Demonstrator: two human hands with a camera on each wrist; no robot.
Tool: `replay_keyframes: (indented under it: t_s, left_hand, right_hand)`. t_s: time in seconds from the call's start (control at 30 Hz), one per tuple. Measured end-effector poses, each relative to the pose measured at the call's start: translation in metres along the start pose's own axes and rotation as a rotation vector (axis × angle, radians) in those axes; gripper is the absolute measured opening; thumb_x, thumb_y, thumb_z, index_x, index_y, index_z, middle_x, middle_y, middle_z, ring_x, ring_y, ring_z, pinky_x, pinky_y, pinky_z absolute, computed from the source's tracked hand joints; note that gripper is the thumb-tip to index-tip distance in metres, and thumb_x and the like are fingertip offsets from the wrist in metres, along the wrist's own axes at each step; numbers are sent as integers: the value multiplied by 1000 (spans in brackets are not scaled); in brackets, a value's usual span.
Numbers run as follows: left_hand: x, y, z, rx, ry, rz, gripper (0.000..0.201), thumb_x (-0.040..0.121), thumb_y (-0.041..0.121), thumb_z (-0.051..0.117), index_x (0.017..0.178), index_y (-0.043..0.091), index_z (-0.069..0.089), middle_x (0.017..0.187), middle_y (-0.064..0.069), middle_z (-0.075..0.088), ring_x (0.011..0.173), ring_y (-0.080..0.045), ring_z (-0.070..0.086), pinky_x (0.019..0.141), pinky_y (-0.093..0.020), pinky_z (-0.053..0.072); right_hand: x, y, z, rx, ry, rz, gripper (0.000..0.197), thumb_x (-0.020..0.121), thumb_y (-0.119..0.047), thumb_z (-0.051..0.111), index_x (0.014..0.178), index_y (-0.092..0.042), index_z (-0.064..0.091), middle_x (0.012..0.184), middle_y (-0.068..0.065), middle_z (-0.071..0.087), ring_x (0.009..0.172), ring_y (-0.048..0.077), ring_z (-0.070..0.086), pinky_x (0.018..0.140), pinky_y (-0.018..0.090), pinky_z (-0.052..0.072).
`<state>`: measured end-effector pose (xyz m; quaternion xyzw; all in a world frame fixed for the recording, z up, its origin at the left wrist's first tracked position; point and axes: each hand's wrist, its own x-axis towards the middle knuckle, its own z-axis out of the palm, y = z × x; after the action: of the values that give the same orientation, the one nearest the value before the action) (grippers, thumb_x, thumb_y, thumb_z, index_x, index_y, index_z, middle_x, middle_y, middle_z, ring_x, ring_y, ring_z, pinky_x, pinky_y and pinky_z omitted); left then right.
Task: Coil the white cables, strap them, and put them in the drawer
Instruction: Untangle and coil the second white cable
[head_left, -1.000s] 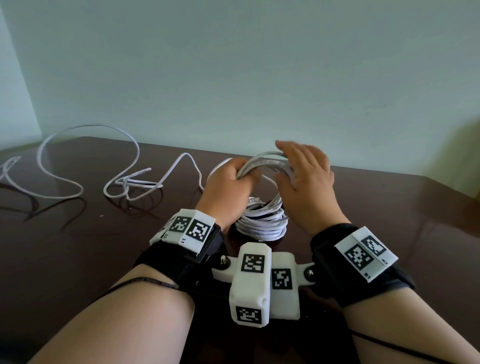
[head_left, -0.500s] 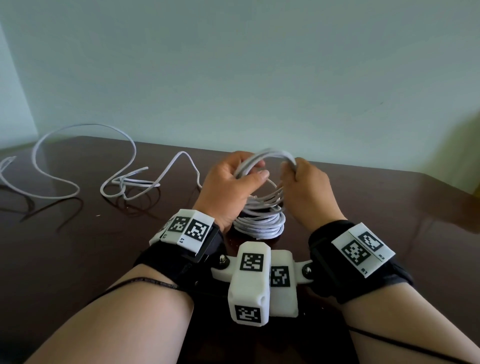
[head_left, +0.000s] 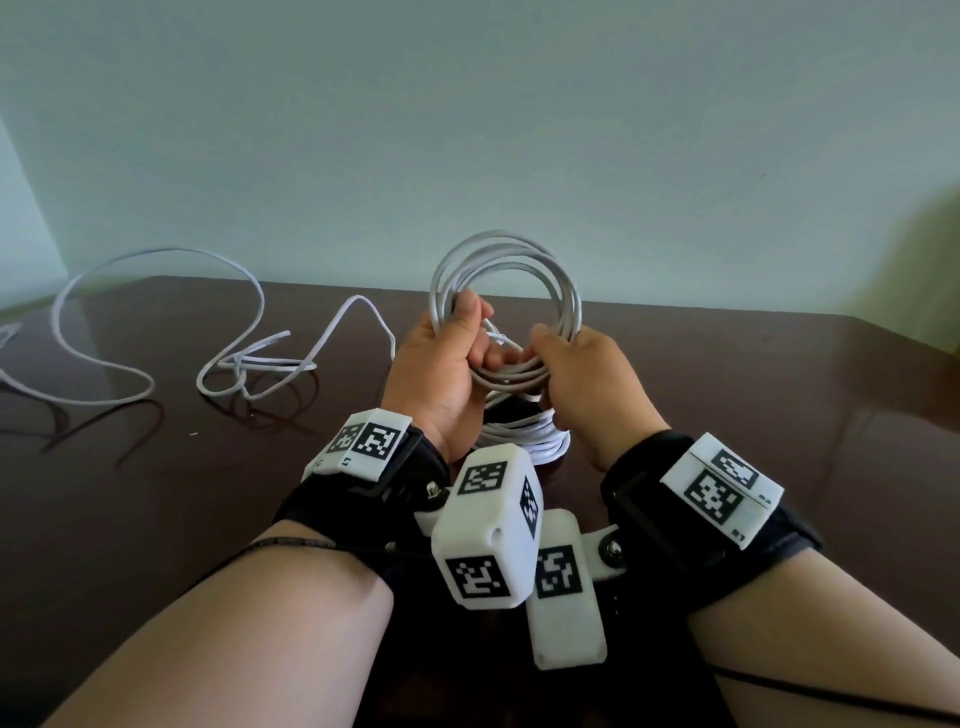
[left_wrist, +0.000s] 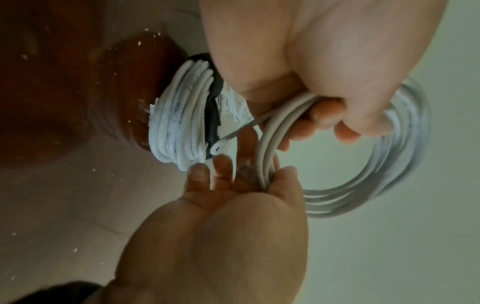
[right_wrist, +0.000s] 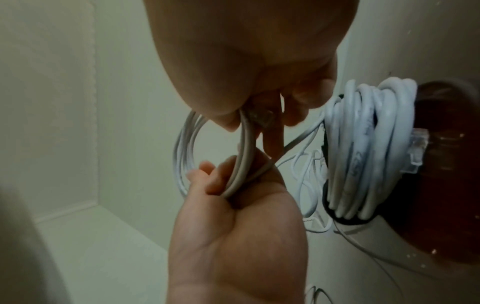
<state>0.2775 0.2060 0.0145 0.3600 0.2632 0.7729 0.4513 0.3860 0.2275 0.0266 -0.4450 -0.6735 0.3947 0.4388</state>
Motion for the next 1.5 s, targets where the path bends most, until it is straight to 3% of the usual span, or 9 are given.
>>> replay_keyframes:
  t_s: [0.23,0.37,0.57,0.77,0.93,1.03,1.27,1.4,1.5]
  left_hand:
    - [-3,1,4,36,-6,83,21,88,26,53,77,8,54,38,9,30,39,-7,30,55,-25,40]
    - [-4,2,4,-26,-74,80,20,85,25,61,70,12,59,41,9,30,43,-8,27,59,-28,29]
    - [-5,1,9,-10,-41,-61,25,93,25,49,74,9,50,41,7,34,39,-8,38,58,-26,50]
    - [0,-4,-1,312,181,-17,36,98,26,48,66,11,54,42,6,47,42,-12,51,70,-39,55]
    - [3,2,-8,869,304,161,19,88,33,57,93,15,59,98,-4,60,84,-18,57,73,-31,46]
    - [7,5,-15,908,371,188,53,78,31,68,125,21,47,130,-2,40,113,-16,48,96,-30,41]
    - [5,4,-16,509,58,34,83,67,22,74,139,28,32,139,1,44,125,-8,45,105,-34,41]
    - [3,5,-15,345,-63,0,64,74,10,72,133,16,46,126,-6,59,115,-12,57,101,-39,45]
    - [1,7,-12,269,-91,8,35,69,12,67,103,20,62,104,-7,64,95,-18,62,89,-36,50]
  right_hand:
    - [2,-3,2,-146,-67,60,29,93,-28,42,78,-7,55,65,8,49,60,23,51,66,43,54]
    - [3,-5,0,36,-102,126,26,95,-27,42,85,-7,56,73,12,60,53,24,64,63,39,57]
    - [7,2,-2,90,95,-21,12,88,-12,52,97,-17,47,91,9,64,79,29,65,73,43,56]
    - [4,2,-4,73,8,-57,17,90,-11,45,81,-25,49,74,-1,52,66,14,49,66,32,43]
    - [0,3,-1,117,4,-52,16,87,-10,46,78,-21,53,84,9,65,73,20,57,79,43,50]
    - [-1,2,-3,151,-4,-85,14,84,-10,47,76,-20,52,80,8,63,74,23,58,83,48,50]
    - [-1,2,-6,318,-4,-138,16,73,-19,50,62,-29,57,70,6,58,75,28,53,81,55,47]
    - [-1,2,-8,392,-25,-157,23,72,-16,49,58,-31,58,68,4,56,77,29,52,88,61,45]
    - [2,5,-8,431,-31,-155,23,72,-15,49,58,-31,59,69,7,56,75,28,52,87,61,45]
